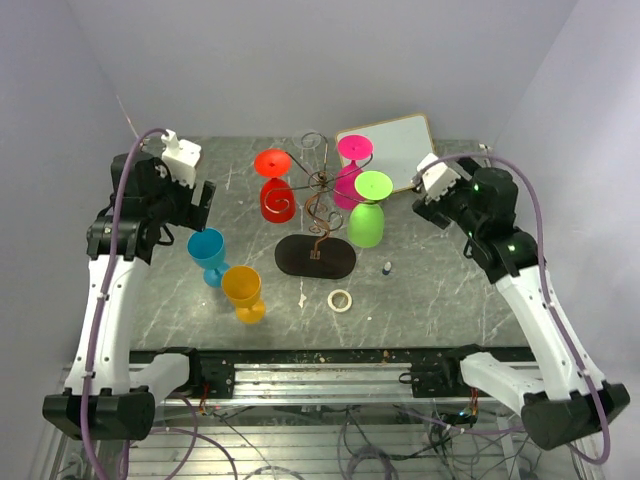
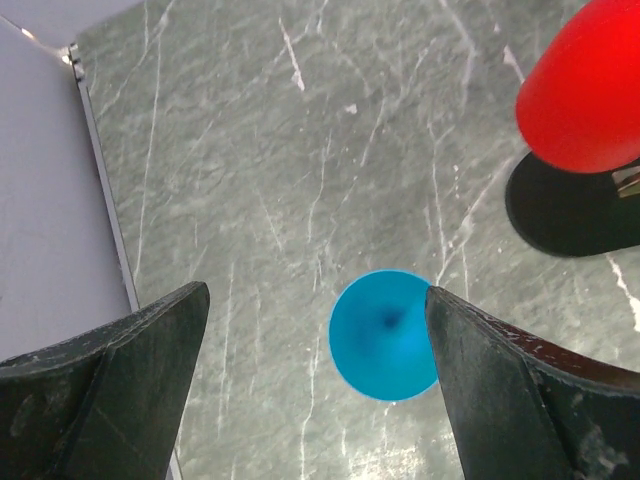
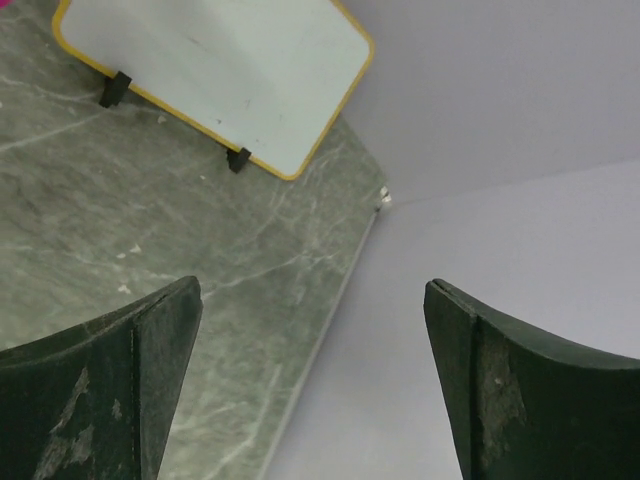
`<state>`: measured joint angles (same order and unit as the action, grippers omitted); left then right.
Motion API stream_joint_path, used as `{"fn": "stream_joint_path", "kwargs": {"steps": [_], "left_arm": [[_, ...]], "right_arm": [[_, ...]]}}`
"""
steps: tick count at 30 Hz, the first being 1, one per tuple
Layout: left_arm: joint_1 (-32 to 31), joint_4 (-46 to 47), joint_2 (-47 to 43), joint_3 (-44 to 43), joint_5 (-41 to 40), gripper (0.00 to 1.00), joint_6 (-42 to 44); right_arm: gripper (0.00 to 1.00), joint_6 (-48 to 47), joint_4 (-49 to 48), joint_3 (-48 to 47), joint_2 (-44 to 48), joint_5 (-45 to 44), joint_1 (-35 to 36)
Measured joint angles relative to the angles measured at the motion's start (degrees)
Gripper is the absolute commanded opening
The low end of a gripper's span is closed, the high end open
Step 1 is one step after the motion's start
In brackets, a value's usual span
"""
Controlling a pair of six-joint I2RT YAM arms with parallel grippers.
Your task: Place the wine glass upside down on the wine glass rack
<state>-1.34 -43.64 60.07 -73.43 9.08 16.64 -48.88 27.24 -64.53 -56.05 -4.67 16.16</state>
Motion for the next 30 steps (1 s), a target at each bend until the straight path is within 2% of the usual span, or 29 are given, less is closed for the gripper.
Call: {"fn": "stream_joint_path", "kwargs": {"steps": [8,16,20,23,30], "left_arm": [[0.02,-3.85,6.91,1.31,-2.67,0.98,2.95],[1.77,-5.77,12.81,3.15,-3.5,0.91,6.16],[3.61,-6.03,15.69,3.13,-3.3,0.8,7.28],[4.02,-6.16,17.35,3.15,-2.95,0.66,7.67],[4.17,-7.32,19.32,3.13,-1.73,0.45,8.46]], "right_arm": [[0.92,19.65,-6.51,0.79,-11.45,0.42,-6.29],[0.92,28.0,-11.65,7.54,-12.35,0.9,-9.84],[0.92,28.79,-12.55,10.34,-11.45,2.01,-10.6],[0.92,29.0,-12.74,10.47,-11.56,2.69,-10.88],[0.92,29.03,-12.83,10.47,-11.69,4.15,-10.93]]}}
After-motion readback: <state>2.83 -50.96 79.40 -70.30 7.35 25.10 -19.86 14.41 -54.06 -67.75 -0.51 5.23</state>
